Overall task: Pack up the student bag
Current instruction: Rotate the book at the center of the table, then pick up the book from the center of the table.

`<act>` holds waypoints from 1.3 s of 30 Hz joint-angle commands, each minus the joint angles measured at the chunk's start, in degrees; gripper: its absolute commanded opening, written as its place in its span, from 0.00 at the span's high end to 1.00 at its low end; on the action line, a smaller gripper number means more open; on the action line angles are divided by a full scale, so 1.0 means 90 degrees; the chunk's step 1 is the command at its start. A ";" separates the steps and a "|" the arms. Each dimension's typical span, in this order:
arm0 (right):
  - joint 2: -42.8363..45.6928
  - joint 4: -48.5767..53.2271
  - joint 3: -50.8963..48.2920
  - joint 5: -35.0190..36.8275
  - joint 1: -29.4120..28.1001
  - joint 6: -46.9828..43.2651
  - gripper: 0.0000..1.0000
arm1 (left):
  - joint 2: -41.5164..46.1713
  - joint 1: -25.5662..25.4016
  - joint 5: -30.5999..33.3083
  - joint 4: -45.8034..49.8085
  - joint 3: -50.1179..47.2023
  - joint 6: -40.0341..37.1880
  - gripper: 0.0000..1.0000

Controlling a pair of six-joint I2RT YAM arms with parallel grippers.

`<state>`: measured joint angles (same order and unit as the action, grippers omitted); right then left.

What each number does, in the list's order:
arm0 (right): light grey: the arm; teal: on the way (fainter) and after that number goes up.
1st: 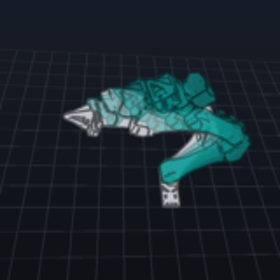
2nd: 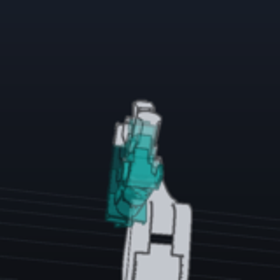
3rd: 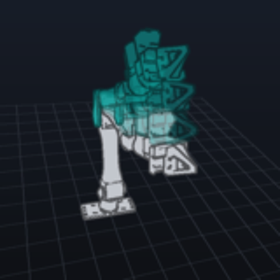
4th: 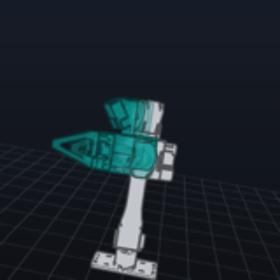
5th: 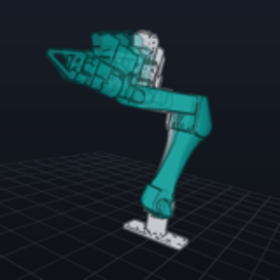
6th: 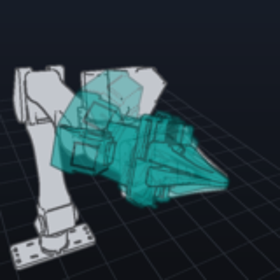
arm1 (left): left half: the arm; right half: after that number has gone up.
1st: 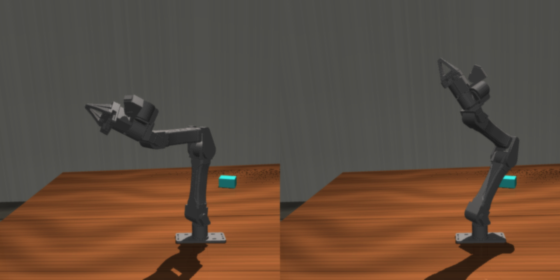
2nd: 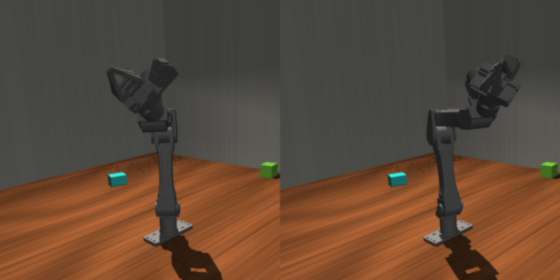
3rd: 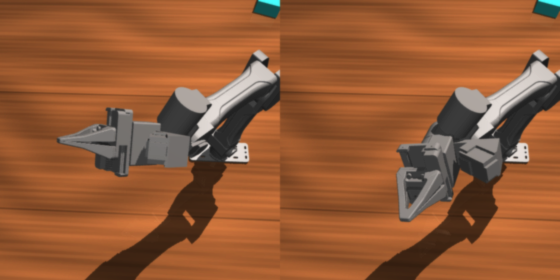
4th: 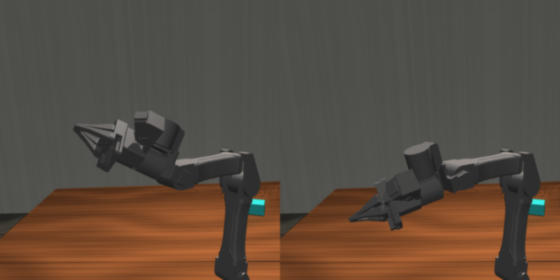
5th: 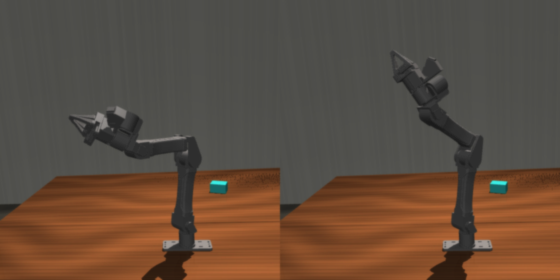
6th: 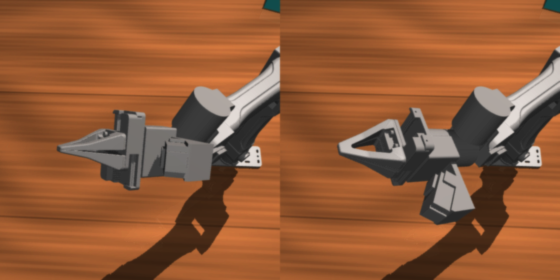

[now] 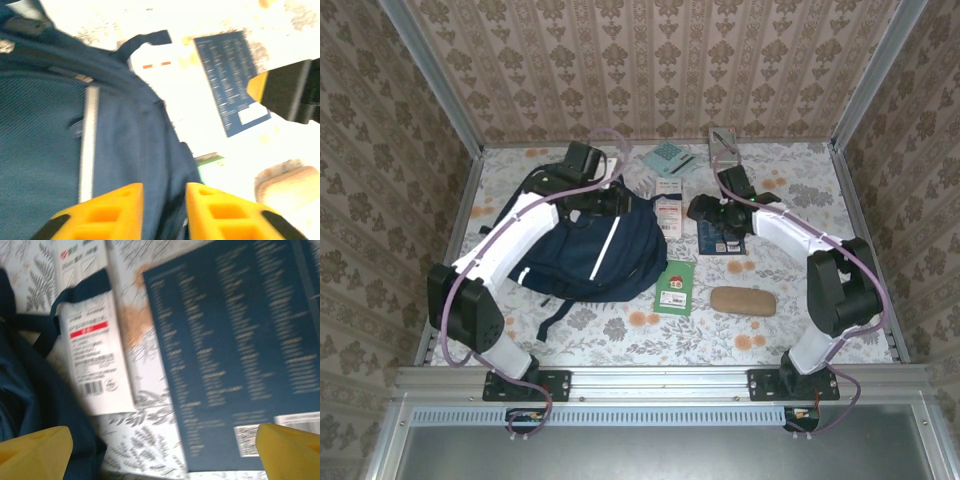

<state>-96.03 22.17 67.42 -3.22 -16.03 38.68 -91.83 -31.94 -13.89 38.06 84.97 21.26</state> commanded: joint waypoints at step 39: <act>-0.1711 -0.0471 0.0200 -0.1816 0.1586 -0.1378 0.44 | -0.5480 -0.1364 -0.0642 -0.0743 0.3360 0.1842 0.90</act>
<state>-109.45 19.00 68.16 -14.06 -1.54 26.92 -139.02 -44.45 -19.53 28.29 113.65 38.70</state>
